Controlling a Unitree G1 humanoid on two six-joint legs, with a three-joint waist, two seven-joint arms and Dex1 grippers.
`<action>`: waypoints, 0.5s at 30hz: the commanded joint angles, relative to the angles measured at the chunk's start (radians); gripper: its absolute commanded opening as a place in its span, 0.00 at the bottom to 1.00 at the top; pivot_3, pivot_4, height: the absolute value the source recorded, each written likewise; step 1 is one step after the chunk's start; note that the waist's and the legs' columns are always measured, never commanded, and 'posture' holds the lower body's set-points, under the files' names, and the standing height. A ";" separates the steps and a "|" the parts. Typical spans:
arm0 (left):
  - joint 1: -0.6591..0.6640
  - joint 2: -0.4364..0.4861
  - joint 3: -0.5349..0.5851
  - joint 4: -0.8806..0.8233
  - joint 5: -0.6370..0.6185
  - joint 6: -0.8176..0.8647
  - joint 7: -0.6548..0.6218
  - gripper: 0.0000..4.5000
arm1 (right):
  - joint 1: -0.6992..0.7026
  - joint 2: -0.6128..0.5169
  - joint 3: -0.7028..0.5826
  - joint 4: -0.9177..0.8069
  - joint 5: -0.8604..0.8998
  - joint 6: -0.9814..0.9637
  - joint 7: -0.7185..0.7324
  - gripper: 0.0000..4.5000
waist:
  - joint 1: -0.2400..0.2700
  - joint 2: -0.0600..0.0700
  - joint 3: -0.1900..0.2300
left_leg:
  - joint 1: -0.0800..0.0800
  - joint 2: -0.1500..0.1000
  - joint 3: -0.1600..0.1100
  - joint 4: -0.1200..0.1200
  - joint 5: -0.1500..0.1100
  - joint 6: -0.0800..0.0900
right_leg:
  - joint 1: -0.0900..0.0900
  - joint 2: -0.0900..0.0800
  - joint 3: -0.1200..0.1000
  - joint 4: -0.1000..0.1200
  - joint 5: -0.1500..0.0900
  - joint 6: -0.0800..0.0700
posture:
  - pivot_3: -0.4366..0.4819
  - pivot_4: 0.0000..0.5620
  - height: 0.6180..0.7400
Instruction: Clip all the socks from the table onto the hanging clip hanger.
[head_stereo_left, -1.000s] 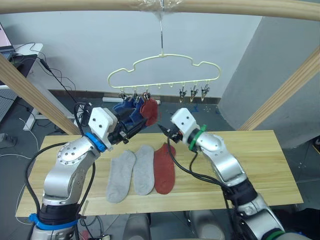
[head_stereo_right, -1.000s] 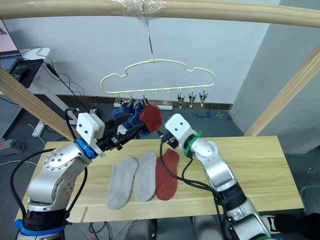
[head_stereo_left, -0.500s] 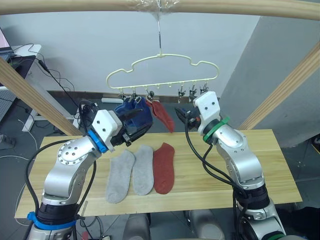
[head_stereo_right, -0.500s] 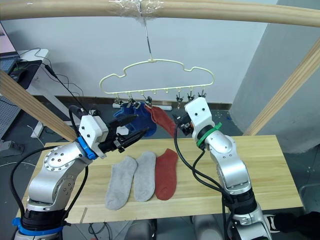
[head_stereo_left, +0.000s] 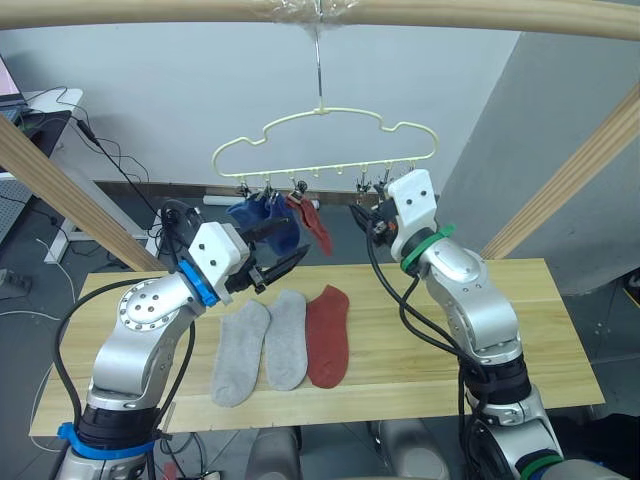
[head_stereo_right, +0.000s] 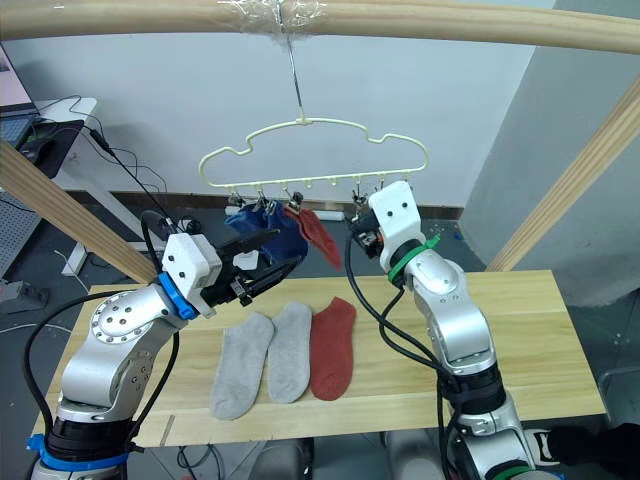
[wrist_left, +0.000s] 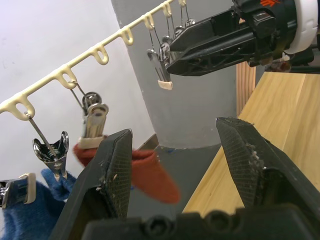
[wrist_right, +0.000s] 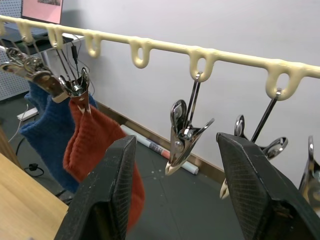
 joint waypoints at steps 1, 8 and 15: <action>-0.014 -0.010 -0.006 -0.016 0.005 -0.023 0.003 0.66 | -0.030 0.013 -0.017 0.002 0.017 -0.004 -0.022 0.59 | 0.000 0.000 0.000 | 0.000 0.000 0.000 0.000 0.000 0.000 | 0.000 0.000 0.000 0.000 0.000 0.000 | 0.34 0.39 1.00; -0.018 -0.020 -0.013 -0.012 0.014 -0.027 0.002 0.66 | -0.072 0.022 -0.007 0.052 0.034 -0.027 -0.022 0.59 | 0.000 0.000 0.000 | 0.000 0.000 0.000 0.000 0.000 0.000 | 0.000 0.000 0.000 0.000 0.000 0.000 | 0.35 0.39 1.00; -0.017 -0.025 -0.017 -0.012 0.019 -0.029 0.005 0.66 | -0.094 0.040 0.002 0.085 0.046 -0.042 -0.019 0.59 | 0.000 0.000 0.000 | 0.000 0.000 0.000 0.000 0.000 0.000 | 0.000 0.000 0.000 0.000 0.000 0.000 | 0.35 0.39 1.00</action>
